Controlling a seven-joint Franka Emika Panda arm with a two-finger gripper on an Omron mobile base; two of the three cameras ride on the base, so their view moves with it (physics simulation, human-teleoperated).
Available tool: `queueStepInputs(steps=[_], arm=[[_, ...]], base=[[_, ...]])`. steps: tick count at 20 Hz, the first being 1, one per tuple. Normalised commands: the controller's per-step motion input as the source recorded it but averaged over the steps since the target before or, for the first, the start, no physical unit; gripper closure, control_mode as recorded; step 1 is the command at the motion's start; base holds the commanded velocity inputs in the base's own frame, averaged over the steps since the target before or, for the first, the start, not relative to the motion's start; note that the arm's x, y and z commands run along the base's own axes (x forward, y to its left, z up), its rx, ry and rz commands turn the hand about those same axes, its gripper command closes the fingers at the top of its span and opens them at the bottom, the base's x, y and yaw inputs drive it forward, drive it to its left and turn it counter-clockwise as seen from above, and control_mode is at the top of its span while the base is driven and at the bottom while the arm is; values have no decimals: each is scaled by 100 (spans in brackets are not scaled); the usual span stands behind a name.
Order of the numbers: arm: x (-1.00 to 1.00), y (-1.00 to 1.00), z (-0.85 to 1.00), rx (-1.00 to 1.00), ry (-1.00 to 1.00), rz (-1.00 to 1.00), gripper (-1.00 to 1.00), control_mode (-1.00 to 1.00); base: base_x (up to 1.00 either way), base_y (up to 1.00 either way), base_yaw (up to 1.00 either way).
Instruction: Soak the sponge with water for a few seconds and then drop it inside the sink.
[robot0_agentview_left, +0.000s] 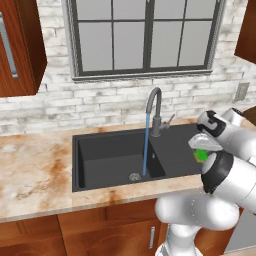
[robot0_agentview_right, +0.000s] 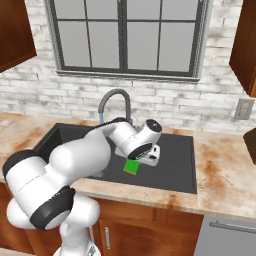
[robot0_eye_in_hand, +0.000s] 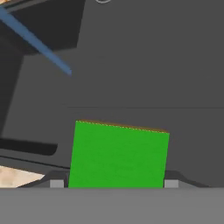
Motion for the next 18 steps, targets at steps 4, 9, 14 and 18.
queueStepInputs(steps=[4, 9, 14, 18], arm=[[1, 58, 16, 0, 0, 5, 100, -100], [0, 42, 11, 1, -2, 8, 100, -100], [0, 31, 0, 2, -15, 9, 100, -100], [0, 33, 0, 1, -21, 10, 100, -100]], base=[[0, 0, 0], [0, 0, 0], [0, 0, 0], [0, 0, 0]])
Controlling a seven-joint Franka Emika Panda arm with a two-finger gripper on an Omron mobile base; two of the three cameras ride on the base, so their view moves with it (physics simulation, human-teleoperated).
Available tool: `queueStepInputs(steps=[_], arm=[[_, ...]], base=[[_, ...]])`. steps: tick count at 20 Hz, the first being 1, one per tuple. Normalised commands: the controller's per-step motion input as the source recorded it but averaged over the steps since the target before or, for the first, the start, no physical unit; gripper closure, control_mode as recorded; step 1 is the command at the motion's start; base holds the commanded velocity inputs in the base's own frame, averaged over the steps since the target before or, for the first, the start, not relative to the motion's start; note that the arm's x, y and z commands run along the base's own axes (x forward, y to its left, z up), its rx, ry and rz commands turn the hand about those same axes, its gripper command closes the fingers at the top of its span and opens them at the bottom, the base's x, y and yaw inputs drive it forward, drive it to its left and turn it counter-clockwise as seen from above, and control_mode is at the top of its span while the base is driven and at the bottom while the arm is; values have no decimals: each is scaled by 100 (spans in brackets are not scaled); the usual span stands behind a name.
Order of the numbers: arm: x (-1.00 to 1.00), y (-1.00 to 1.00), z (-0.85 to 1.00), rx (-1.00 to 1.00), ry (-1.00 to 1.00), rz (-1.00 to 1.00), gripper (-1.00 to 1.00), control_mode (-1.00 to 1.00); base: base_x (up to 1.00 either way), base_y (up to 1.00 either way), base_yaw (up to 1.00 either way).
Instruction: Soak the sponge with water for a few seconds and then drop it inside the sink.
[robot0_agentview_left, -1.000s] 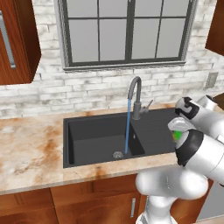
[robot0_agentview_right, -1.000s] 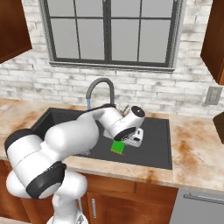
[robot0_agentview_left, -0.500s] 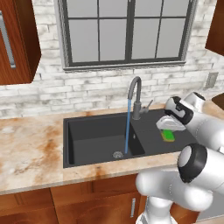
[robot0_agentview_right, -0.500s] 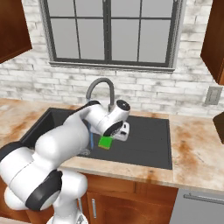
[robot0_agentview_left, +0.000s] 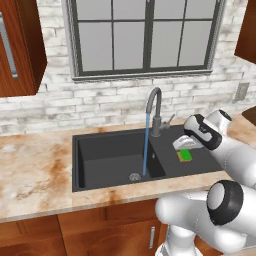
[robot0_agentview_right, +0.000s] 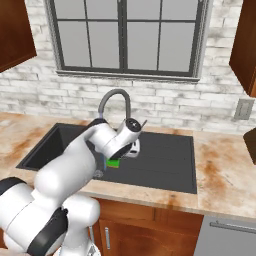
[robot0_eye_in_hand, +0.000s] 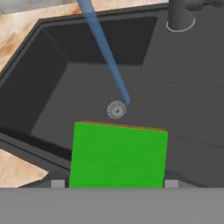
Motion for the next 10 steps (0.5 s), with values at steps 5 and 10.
queueStepInputs(steps=[5, 10], arm=[[2, 28, 9, 0, -14, 8, 100, -100], [35, 20, 32, 0, -1, 7, 100, -100]], base=[[0, 0, 0], [0, 0, 0]])
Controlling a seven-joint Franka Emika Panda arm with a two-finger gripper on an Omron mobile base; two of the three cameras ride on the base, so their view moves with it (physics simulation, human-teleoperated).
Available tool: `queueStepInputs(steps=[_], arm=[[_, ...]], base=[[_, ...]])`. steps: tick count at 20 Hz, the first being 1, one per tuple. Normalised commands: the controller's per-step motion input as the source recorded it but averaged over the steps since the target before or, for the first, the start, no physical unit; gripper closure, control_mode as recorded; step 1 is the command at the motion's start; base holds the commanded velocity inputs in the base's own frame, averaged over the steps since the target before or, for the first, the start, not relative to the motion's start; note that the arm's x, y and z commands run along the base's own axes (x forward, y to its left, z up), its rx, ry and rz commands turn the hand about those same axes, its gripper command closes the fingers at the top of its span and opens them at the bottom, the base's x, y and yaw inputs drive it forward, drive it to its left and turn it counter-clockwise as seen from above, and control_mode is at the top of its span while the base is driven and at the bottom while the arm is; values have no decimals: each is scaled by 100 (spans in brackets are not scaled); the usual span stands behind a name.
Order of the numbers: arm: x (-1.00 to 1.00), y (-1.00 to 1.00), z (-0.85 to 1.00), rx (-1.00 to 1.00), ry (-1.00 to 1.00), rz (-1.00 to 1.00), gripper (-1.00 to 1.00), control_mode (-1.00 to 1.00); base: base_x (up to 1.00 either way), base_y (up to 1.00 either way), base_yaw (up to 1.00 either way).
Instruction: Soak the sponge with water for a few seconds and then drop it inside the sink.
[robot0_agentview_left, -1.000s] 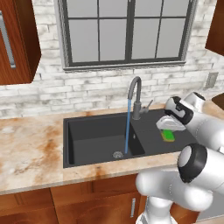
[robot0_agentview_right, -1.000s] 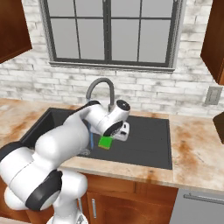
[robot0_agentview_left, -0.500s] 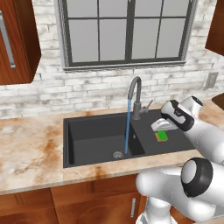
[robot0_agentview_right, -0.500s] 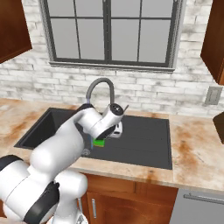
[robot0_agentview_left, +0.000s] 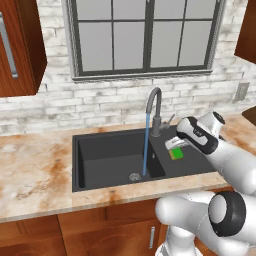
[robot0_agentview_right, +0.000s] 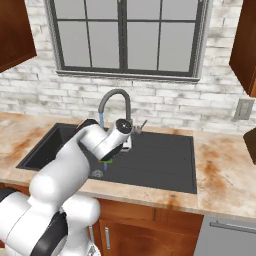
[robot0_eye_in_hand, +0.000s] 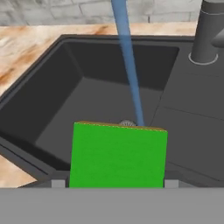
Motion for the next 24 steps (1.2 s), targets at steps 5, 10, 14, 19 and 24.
queueStepInputs(steps=[5, 10, 14, 19, 24], arm=[[30, 25, 25, 0, -2, 4, 100, -100], [13, 17, 2, 0, -13, 2, 100, -100], [0, 11, -1, 0, -24, 4, 100, -100], [0, 10, 0, 0, -24, 6, 100, -100], [1, 12, 0, 0, -15, 8, 100, -100]], base=[[0, 0, 0], [0, 0, 0], [0, 0, 0], [0, 0, 0], [0, 0, 0]])
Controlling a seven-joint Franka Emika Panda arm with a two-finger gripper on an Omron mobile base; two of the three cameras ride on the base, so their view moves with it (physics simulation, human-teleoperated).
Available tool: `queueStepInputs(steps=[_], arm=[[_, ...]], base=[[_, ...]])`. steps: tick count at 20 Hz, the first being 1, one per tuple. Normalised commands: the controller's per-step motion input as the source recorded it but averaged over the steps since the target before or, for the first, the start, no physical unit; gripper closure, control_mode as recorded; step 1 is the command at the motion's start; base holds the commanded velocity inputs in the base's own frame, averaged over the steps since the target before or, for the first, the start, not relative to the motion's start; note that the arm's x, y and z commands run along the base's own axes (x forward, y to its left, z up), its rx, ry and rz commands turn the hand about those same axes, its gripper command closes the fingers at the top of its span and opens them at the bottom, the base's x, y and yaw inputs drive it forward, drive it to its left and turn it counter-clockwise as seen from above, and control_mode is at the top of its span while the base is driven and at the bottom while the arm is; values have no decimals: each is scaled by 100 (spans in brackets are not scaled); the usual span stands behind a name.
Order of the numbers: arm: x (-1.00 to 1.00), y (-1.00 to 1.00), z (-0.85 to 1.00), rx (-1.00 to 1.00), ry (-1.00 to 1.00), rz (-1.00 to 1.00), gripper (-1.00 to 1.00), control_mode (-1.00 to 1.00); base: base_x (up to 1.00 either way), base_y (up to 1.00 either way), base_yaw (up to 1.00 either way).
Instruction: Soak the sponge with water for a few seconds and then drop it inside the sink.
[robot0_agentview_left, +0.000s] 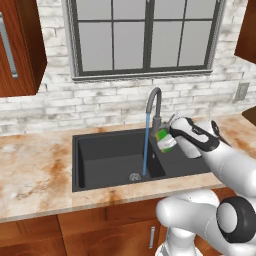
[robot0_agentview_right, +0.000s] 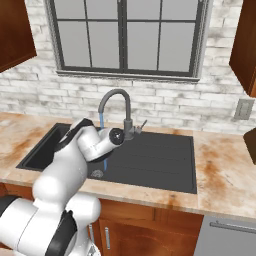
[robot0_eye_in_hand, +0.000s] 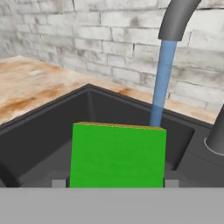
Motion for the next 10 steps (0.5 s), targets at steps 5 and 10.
queueStepInputs(steps=[5, 10], arm=[[14, 4, 0, 0, -1, 3, 100, -100], [18, 0, 0, 0, 0, 0, 100, -100]], base=[[0, 0, 0], [0, 0, 0]])
